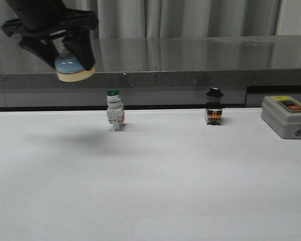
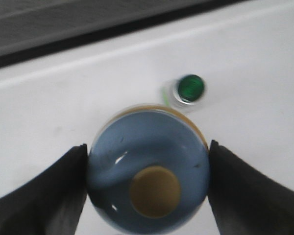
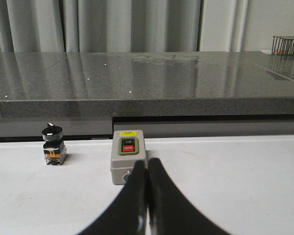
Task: Place and press bell with both arms
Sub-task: 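Lift the bell with the left gripper and carry it toward table center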
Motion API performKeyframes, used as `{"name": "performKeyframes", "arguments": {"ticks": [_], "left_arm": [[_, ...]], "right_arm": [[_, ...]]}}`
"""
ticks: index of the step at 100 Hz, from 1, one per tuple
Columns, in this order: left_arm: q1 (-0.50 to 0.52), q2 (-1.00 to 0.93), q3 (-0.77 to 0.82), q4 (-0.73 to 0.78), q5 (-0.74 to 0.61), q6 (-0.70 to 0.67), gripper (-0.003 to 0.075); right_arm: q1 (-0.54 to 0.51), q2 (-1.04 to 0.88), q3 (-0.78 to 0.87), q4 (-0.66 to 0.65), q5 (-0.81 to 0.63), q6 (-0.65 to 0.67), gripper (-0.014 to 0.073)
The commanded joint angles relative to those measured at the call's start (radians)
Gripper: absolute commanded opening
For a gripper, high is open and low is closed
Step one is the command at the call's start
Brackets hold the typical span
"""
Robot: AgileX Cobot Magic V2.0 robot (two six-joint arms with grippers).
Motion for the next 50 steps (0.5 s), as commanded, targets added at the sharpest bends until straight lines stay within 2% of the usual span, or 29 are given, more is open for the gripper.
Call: {"name": "performKeyframes", "arguments": {"ticks": [1, 28, 50], "left_arm": [[-0.080, -0.048, -0.031, -0.011, -0.009, 0.001, 0.0344], [-0.260, 0.033, -0.031, -0.011, -0.011, 0.001, 0.0344], [-0.299, 0.121, -0.031, -0.011, -0.038, 0.001, 0.0344]], "right_arm": [[0.001, -0.015, -0.015, -0.012, -0.091, 0.000, -0.0060], [0.001, -0.015, -0.015, -0.012, -0.091, 0.000, -0.0060], [0.001, -0.015, -0.015, -0.012, -0.091, 0.000, -0.0060]]}}
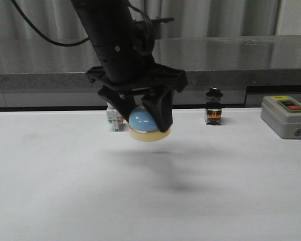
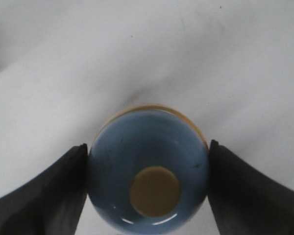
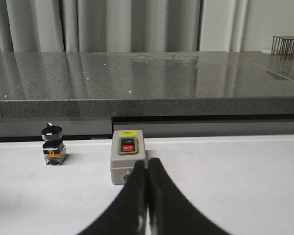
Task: Place and press bell with both arms
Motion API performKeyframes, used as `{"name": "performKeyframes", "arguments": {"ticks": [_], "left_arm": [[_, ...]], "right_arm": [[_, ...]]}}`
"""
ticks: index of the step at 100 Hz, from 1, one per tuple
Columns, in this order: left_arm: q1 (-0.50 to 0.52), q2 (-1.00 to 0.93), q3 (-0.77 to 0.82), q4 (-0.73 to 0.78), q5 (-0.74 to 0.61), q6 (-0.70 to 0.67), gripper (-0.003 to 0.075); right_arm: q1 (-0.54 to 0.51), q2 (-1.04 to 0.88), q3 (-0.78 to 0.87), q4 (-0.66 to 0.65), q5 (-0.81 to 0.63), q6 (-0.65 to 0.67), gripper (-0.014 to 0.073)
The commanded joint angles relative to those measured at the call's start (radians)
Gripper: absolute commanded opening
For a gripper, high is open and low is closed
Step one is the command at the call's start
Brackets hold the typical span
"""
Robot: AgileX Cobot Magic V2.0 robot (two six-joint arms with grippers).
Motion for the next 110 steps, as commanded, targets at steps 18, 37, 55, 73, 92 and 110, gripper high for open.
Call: {"name": "performKeyframes", "arguments": {"ticks": [18, 37, 55, 73, 92, 110], "left_arm": [[-0.009, 0.013, -0.031, -0.015, -0.041, 0.001, 0.0388], [-0.009, 0.019, -0.031, -0.017, -0.045, 0.001, 0.0545], [-0.009, 0.019, -0.031, -0.017, -0.054, -0.001, 0.0554], [-0.009, -0.009, -0.031, -0.017, -0.062, -0.009, 0.0505], [0.000, -0.080, -0.031, 0.000, -0.065, -0.032, 0.0119], [0.042, -0.149, -0.031, -0.008, -0.043, -0.036, -0.0020]], "right_arm": [[0.001, -0.015, -0.015, -0.012, -0.091, 0.000, -0.0060], [0.001, -0.015, -0.015, -0.012, -0.091, 0.000, -0.0060], [0.001, -0.015, -0.015, -0.012, -0.091, 0.000, -0.0060], [0.001, -0.015, -0.015, -0.012, -0.091, 0.000, -0.0060], [0.001, -0.015, -0.015, -0.012, -0.091, 0.000, -0.0060], [0.001, -0.015, -0.015, -0.012, -0.091, 0.000, -0.0060]]}}
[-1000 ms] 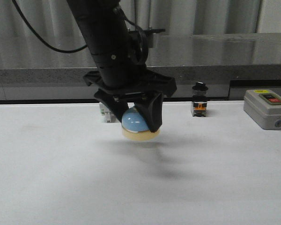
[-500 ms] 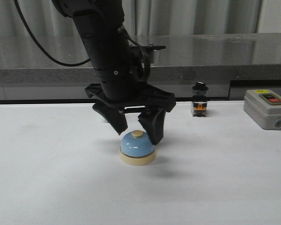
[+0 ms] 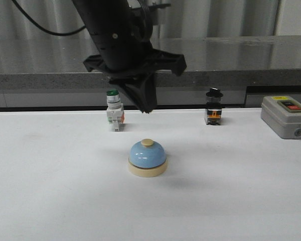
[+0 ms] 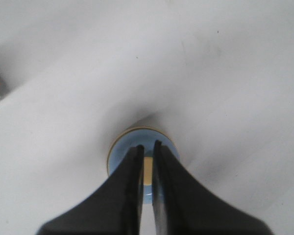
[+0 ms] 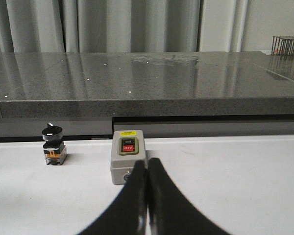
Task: Place and press bell with both arms
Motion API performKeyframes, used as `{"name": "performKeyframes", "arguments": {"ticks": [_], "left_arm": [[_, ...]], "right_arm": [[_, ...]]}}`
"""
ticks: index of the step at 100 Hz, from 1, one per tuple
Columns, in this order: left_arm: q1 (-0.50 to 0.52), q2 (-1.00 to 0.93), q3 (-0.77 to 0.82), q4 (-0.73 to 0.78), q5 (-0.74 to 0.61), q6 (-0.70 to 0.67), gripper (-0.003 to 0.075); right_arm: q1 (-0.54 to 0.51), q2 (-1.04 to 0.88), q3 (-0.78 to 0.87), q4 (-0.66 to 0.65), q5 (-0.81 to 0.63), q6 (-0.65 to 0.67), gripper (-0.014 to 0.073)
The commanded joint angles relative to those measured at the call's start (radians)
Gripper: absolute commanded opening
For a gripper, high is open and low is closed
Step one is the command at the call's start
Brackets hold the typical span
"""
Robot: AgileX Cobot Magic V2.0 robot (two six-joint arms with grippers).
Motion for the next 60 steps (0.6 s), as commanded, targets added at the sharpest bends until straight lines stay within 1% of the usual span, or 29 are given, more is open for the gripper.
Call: {"name": "performKeyframes", "arguments": {"ticks": [1, 12, 29, 48, 60], "left_arm": [[0.030, -0.094, -0.031, -0.011, -0.017, -0.020, -0.0020], [0.074, -0.143, -0.031, -0.011, 0.008, -0.020, -0.0020], [0.180, -0.221, -0.011, -0.011, 0.010, -0.020, -0.0020], [0.317, -0.326, 0.070, -0.011, 0.006, -0.020, -0.0020], [0.396, -0.406, 0.154, -0.011, -0.028, -0.020, -0.0020]], "right_arm": [[0.001, -0.015, -0.015, -0.012, -0.091, 0.000, -0.0060], [0.001, -0.015, -0.015, -0.012, -0.091, 0.000, -0.0060], [0.001, -0.015, -0.015, -0.012, -0.091, 0.000, -0.0060], [0.001, -0.015, -0.015, -0.012, -0.091, 0.000, -0.0060], [0.001, -0.015, -0.015, -0.012, -0.091, 0.000, -0.0060]]}}
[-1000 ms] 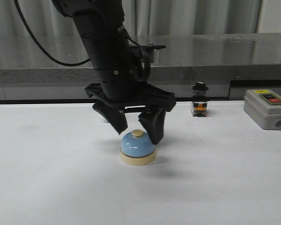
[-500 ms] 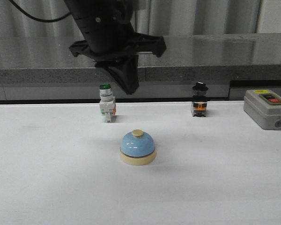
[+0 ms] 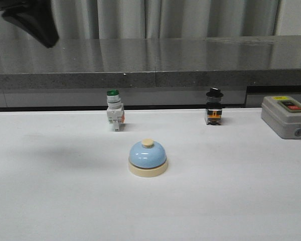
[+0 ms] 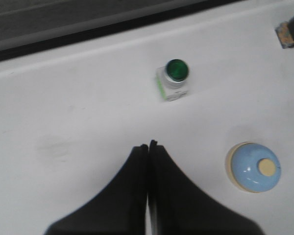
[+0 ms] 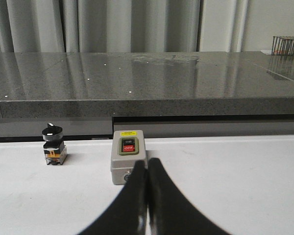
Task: Place and press bell with both arms
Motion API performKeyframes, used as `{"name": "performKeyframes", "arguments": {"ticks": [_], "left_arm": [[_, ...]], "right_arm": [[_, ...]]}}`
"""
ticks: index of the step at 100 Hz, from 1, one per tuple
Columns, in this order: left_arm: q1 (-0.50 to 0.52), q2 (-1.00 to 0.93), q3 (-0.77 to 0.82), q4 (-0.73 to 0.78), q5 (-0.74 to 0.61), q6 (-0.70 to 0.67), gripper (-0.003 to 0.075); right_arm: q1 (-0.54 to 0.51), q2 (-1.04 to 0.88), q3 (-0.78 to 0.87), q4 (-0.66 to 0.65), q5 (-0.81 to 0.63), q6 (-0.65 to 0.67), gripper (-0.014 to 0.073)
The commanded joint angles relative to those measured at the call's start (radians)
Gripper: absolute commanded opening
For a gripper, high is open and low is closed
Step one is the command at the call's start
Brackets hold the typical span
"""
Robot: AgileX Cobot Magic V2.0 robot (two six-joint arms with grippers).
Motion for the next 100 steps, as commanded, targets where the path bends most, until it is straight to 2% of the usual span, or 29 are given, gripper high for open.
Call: {"name": "performKeyframes", "arguments": {"ticks": [1, 23, 41, 62, 100], "left_arm": [[0.052, -0.105, 0.030, -0.011, -0.066, -0.011, -0.0020], [0.165, -0.266, 0.183, -0.011, -0.086, -0.011, -0.0020], [0.218, -0.417, 0.314, -0.011, -0.119, -0.011, -0.0020], [0.230, -0.595, 0.462, -0.015, -0.171, -0.011, -0.0020], [0.230, -0.973, 0.746, -0.022, -0.385, -0.011, -0.0020]], "right_arm": [[0.001, -0.015, -0.015, -0.012, -0.091, 0.000, -0.0060], [0.001, -0.015, -0.015, -0.012, -0.091, 0.000, -0.0060], [0.001, -0.015, -0.015, -0.012, -0.091, 0.000, -0.0060], [0.001, -0.015, -0.015, -0.012, -0.091, 0.000, -0.0060], [0.001, -0.015, -0.015, -0.012, -0.091, 0.000, -0.0060]]}}
